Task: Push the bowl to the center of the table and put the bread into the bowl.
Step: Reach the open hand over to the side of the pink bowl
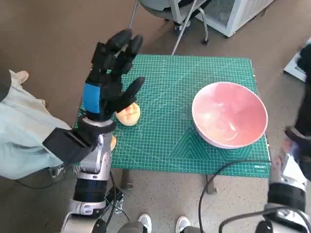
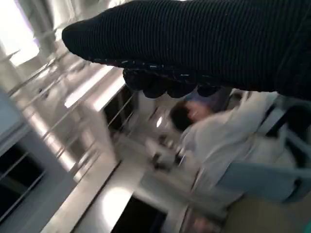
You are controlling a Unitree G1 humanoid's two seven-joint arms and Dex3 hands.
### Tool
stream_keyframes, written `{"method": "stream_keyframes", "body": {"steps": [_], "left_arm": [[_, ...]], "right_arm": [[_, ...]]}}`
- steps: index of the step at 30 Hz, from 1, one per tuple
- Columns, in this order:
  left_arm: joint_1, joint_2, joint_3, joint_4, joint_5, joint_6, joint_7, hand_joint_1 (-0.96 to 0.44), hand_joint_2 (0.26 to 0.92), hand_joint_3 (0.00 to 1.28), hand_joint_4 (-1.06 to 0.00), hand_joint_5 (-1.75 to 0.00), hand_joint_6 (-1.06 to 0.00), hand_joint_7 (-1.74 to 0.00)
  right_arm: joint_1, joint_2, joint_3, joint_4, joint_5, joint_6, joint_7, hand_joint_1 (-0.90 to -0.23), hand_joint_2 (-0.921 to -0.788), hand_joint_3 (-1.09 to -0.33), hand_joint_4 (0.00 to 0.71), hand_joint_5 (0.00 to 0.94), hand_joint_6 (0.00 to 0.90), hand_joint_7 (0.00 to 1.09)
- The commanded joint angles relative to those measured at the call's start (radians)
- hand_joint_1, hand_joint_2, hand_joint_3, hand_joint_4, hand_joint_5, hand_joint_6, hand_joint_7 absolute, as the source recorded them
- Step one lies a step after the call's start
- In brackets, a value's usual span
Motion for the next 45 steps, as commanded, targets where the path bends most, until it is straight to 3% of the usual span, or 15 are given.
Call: {"method": "stream_keyframes", "body": {"steps": [1,7,12,15,19,24,27,32,35,45], "left_arm": [[-0.005,0.003,0.005,0.023,0.004,-0.029,0.000,-0.37,0.921,0.26,-0.45,-0.02,-0.22,-0.59],[-0.007,0.006,0.006,0.034,-0.002,-0.037,-0.006,-0.37,0.921,0.26,-0.45,-0.02,-0.19,-0.56],[-0.009,0.006,0.004,0.042,-0.005,-0.041,-0.012,-0.37,0.921,0.26,-0.44,-0.01,-0.16,-0.53],[-0.012,0.008,0.004,0.051,-0.002,-0.046,-0.015,-0.38,0.921,0.26,-0.43,-0.01,-0.15,-0.49],[-0.015,0.010,0.000,0.054,-0.001,-0.044,-0.020,-0.40,0.921,0.26,-0.42,0.00,-0.14,-0.44],[-0.012,0.015,-0.003,0.049,-0.008,-0.031,-0.033,-0.41,0.921,0.26,-0.41,0.00,-0.12,-0.42],[-0.005,0.019,-0.002,0.037,-0.013,-0.021,-0.040,-0.41,0.921,0.25,-0.41,0.00,-0.12,-0.41],[0.010,0.028,0.000,0.014,-0.010,-0.014,-0.047,-0.41,0.921,0.25,-0.41,0.00,-0.12,-0.40],[0.015,0.032,0.002,0.005,-0.014,-0.008,-0.052,-0.42,0.921,0.25,-0.40,0.00,-0.11,-0.39],[0.034,0.047,0.011,-0.023,-0.017,0.007,-0.058,-0.42,0.921,0.25,-0.39,0.00,-0.15,-0.33]], "right_arm": [[0.045,-0.014,-0.031,0.123,-0.009,-0.045,-0.039,-0.499,-0.921,-0.757,0.321,0.016,0.009,0.76],[0.066,-0.004,-0.043,0.256,-0.042,-0.098,-0.112,-0.476,-0.921,-0.797,0.304,0.005,0.004,0.75],[0.069,0.033,-0.047,0.366,-0.026,-0.075,-0.139,-0.456,-0.921,-0.828,0.280,0.001,0.002,0.74],[0.058,0.054,-0.055,0.425,-0.004,-0.041,-0.132,-0.456,-0.921,-0.831,0.258,0.004,0.038,0.66],[0.033,0.095,-0.073,0.473,0.036,0.016,-0.086,-0.464,-0.921,-0.840,0.235,0.002,0.080,0.55],[-0.002,0.148,-0.105,0.494,0.101,0.099,-0.033,-0.433,-0.921,-0.863,0.215,0.002,0.087,0.51],[-0.024,0.167,-0.112,0.502,0.117,0.138,-0.027,-0.431,-0.921,-0.847,0.241,0.014,0.112,0.51],[-0.055,0.182,-0.082,0.515,0.076,0.177,-0.075,-0.425,-0.921,-0.840,0.253,0.016,0.119,0.51],[-0.075,0.187,-0.072,0.522,0.066,0.201,-0.090,-0.436,-0.921,-0.841,0.262,0.011,0.104,0.54],[-0.170,0.223,-0.102,0.544,0.108,0.306,-0.104,-0.425,-0.921,-0.834,0.295,0.012,0.095,0.63]]}}
